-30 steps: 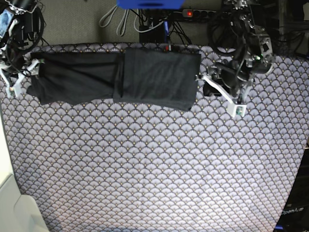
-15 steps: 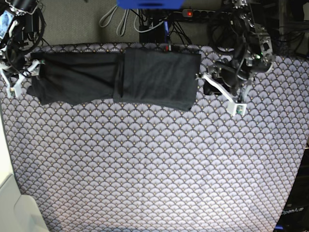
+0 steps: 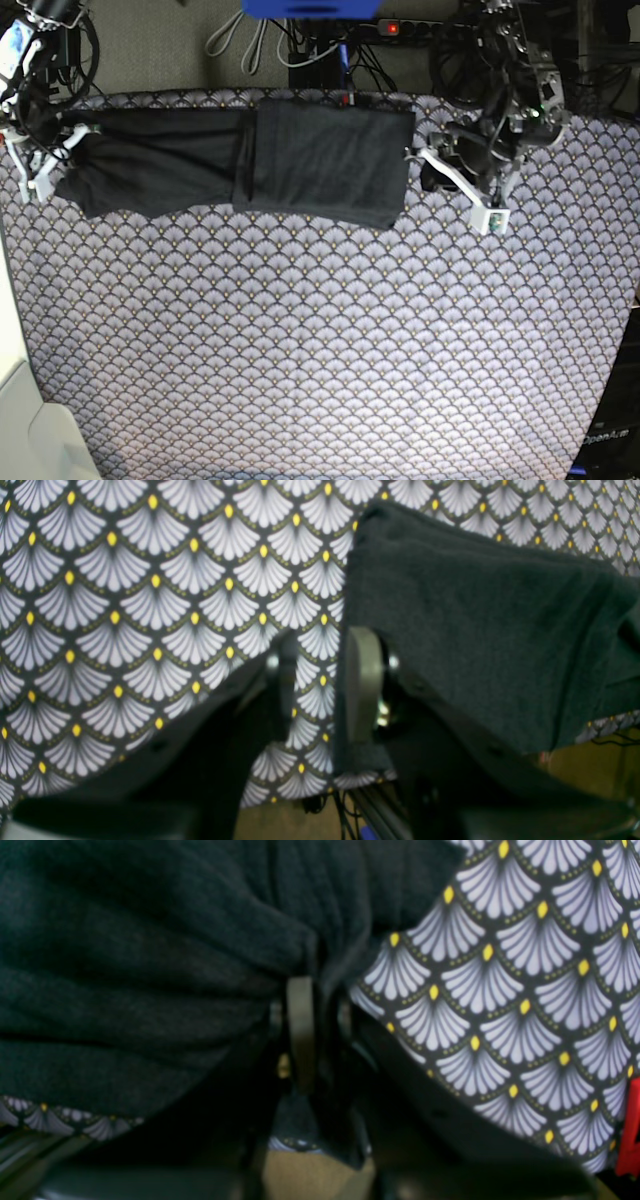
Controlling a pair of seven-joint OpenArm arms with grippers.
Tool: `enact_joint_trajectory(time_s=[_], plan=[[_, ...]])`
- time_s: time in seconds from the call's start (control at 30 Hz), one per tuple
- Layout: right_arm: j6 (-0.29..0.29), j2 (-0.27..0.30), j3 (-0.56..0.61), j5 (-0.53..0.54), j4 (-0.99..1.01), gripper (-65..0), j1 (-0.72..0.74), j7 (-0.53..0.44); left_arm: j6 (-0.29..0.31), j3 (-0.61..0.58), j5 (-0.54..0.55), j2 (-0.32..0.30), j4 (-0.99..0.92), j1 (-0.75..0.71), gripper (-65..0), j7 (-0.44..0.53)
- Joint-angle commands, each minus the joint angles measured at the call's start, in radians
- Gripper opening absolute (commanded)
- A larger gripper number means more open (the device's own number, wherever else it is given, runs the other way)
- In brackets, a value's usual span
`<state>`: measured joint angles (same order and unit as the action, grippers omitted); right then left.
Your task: Fold the T-shirt properly
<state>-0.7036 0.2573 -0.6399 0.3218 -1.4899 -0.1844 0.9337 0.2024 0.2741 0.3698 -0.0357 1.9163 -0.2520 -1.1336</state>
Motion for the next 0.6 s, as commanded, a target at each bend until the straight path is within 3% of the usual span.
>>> enact_joint_trajectory(time_s=[0.0, 0.33, 0.57], plan=[[0.005, 0.017, -0.004, -0.034, -0.013, -64.8, -0.005, 0.011, 0.002, 0.003, 0.013, -0.002, 0.035, -0.002, -47.8, 0.014], [0.005, 0.017, -0.005, -0.034, -0.150, -65.0, -0.030, 0.011, 0.001, 0.006, 0.015, -0.037, 0.074, -0.016, -47.8, 0.014], [0.005, 0.000, 0.025, -0.034, -0.236, -65.0, -0.056, 0.012, 0.009, 0.096, 0.016, -0.036, 0.082, -0.027, -47.8, 0.016]])
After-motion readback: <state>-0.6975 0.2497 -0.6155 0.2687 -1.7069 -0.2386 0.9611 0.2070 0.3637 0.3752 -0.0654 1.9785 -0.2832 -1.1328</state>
